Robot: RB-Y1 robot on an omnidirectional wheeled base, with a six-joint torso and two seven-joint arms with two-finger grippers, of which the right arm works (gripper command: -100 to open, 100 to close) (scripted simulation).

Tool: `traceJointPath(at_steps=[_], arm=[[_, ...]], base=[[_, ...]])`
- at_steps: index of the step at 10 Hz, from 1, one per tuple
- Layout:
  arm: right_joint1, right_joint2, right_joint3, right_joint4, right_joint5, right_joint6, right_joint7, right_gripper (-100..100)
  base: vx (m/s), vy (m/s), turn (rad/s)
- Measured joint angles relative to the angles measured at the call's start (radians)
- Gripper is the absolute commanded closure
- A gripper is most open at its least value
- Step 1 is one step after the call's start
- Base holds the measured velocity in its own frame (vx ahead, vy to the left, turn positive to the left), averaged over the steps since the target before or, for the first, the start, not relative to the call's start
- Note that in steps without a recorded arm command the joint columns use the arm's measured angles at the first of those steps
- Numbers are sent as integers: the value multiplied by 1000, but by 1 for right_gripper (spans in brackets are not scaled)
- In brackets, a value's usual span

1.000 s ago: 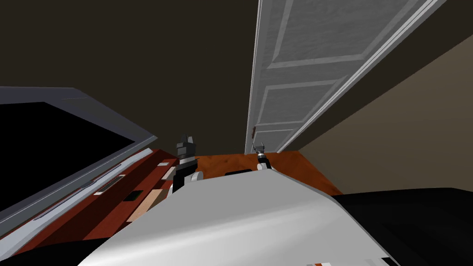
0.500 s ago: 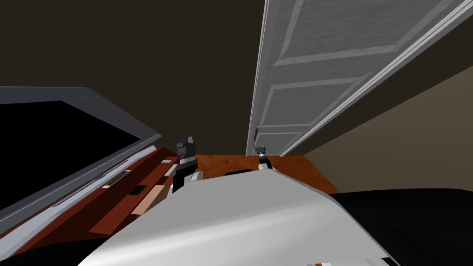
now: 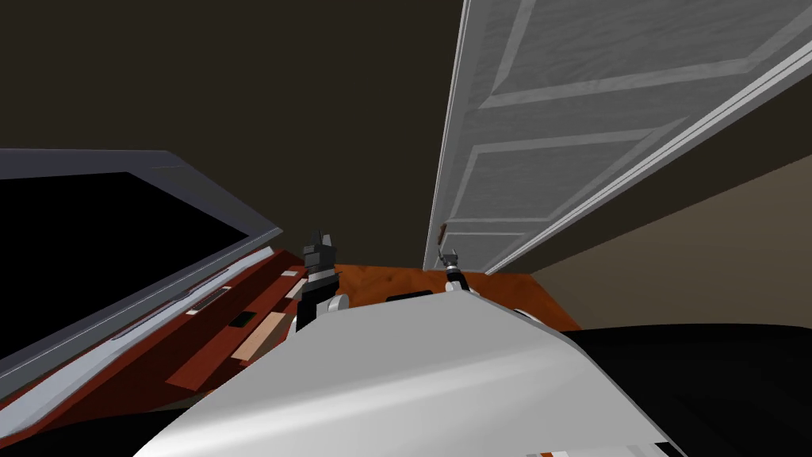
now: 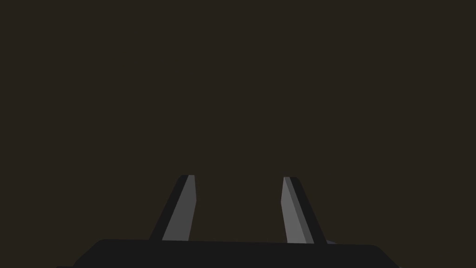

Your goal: Pull the door open

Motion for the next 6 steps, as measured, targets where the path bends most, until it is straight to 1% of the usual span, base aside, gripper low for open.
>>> traceJointPath(at_steps=[1,2,3,4,5,6], arm=[[0,-6,4,7,-12,0,-14,-100],[-8,-8,8,24,-18,-4,-27,-100],[-9,-8,9,26,-18,-5,-30,-100],[-3,-20,3,25,-22,-4,-37,-100],[-3,-28,-1,38,-24,-9,-51,-100],[-11,-31,-3,65,-24,-20,-68,-100]], base=[[34,-31,44],[14,-12,6],[114,14,118],[220,40,167],[215,15,109],[197,-25,126]])
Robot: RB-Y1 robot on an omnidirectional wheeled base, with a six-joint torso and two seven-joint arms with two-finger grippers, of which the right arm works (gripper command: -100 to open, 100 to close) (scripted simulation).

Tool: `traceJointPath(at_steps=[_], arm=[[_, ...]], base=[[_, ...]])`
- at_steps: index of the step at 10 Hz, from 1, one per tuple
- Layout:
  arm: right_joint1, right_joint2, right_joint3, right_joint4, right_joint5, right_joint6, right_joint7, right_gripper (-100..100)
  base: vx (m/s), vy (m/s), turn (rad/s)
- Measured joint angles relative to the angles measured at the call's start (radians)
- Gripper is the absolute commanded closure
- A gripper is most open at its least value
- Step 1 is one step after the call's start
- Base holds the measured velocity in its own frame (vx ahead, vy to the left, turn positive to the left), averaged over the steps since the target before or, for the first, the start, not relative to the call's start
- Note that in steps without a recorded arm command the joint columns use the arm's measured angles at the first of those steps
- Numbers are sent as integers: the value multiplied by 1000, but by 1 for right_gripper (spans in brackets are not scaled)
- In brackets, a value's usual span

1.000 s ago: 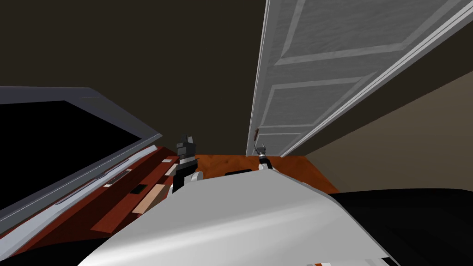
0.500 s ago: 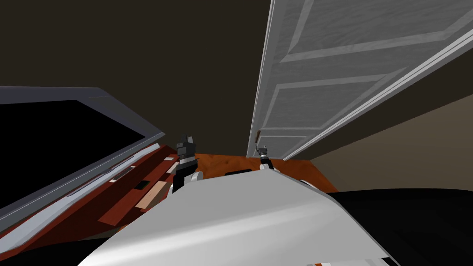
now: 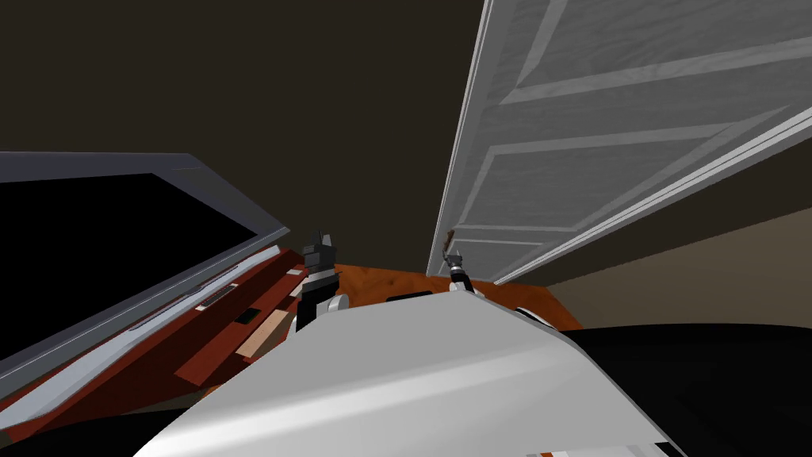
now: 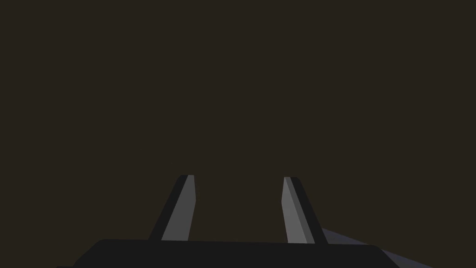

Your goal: Pull the door open

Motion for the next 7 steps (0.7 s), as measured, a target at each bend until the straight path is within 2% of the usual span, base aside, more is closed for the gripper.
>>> traceJointPath(at_steps=[1,2,3,4,5,6,7], arm=[[23,-15,-13,-34,-9,7,3,-100],[15,-17,-13,-16,-9,5,-5,-100],[15,-29,-13,10,-8,-9,-31,-100],[21,-40,-20,13,-11,-14,-45,-100],[22,-49,-25,24,-14,-18,-58,-100],[27,-48,-22,26,-13,-22,-62,100],[24,-47,-21,24,-12,-20,-60,100]], base=[[127,-23,30],[150,-30,115],[204,-35,114],[200,-7,100],[60,6,-23],[-30,10,19],[-29,-6,-26]])
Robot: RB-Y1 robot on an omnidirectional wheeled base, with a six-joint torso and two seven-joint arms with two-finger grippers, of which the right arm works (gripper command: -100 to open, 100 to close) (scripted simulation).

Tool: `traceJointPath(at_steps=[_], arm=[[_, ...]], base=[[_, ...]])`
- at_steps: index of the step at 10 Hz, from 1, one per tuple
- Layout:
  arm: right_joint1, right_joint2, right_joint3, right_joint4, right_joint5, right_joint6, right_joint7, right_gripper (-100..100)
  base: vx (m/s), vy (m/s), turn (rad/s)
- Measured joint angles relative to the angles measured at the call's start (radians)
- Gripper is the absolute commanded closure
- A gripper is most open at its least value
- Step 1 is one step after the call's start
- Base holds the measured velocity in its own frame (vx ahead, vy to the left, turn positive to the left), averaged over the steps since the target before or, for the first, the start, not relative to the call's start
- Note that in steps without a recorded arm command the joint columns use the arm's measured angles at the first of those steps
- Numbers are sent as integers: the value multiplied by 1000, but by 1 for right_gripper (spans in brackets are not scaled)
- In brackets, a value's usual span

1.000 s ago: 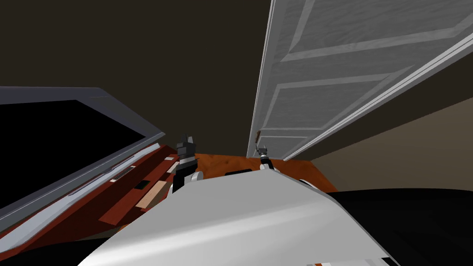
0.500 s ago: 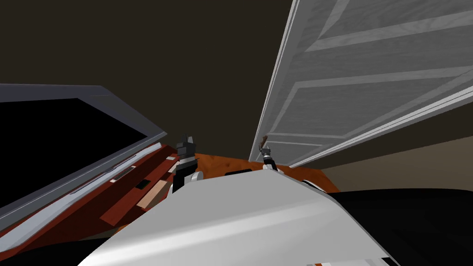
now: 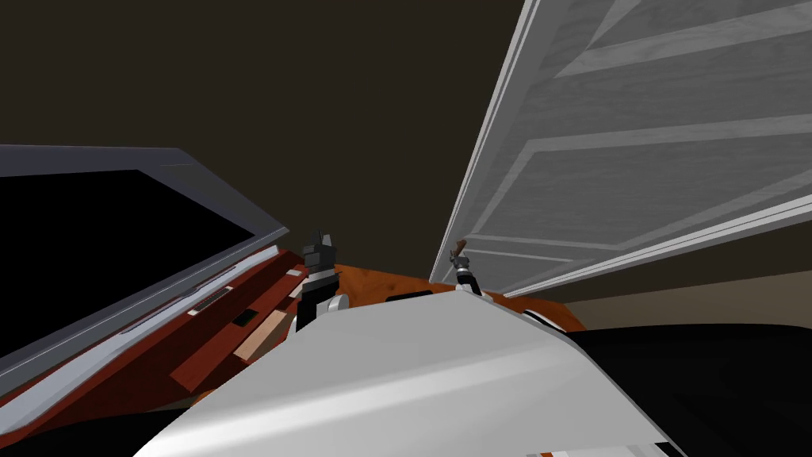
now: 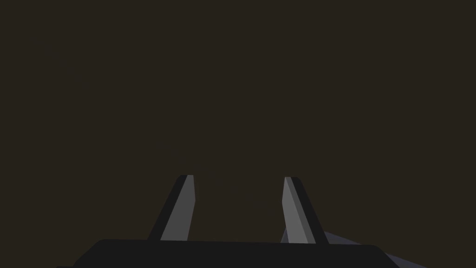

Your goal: Pull the door open

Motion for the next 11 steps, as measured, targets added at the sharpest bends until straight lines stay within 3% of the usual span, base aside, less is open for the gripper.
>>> traceJointPath(at_steps=[5,11], arm=[[-2,-2,-3,0,-2,1,2,100],[24,-59,63,-21,23,-29,-62,100]], base=[[-30,1,22],[-212,-22,102]])
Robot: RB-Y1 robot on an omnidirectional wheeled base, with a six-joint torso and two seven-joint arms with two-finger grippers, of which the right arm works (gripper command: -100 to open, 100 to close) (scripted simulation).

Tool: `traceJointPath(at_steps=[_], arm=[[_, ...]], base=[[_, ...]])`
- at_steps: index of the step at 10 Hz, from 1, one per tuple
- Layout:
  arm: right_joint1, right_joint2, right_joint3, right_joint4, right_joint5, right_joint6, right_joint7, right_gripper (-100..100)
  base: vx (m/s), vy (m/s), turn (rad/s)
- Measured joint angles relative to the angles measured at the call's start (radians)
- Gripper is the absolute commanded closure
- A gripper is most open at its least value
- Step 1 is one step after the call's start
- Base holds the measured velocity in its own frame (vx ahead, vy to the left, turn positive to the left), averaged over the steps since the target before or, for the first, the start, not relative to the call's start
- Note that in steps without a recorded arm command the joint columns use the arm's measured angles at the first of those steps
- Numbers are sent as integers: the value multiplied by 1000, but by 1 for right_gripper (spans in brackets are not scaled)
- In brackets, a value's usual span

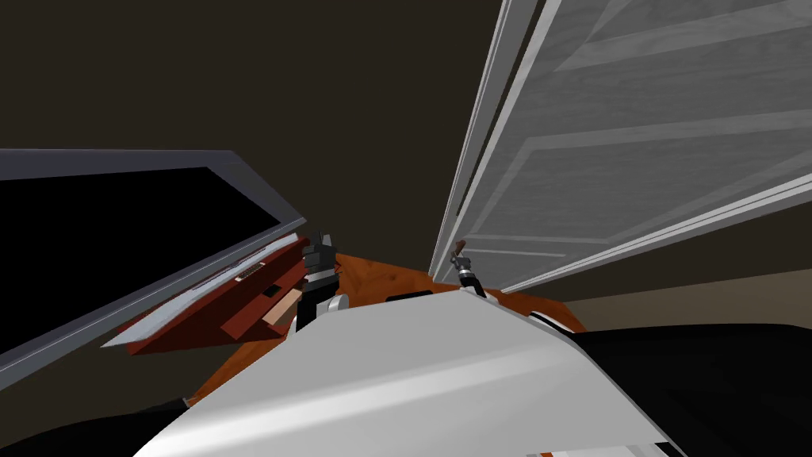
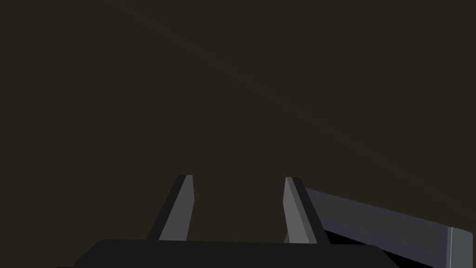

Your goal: Pull the door open

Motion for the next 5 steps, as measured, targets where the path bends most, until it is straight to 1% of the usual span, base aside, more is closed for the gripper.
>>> traceJointPath(at_steps=[1,2,3,5], arm=[[2,-8,15,3,6,-7,-15,100],[11,-18,28,-4,11,-12,-27,100],[14,-17,33,-5,12,-11,-29,100],[22,-43,57,-12,23,-31,-55,100]], base=[[-230,-67,135],[-109,-30,41],[-181,-24,95],[-242,-47,112]])
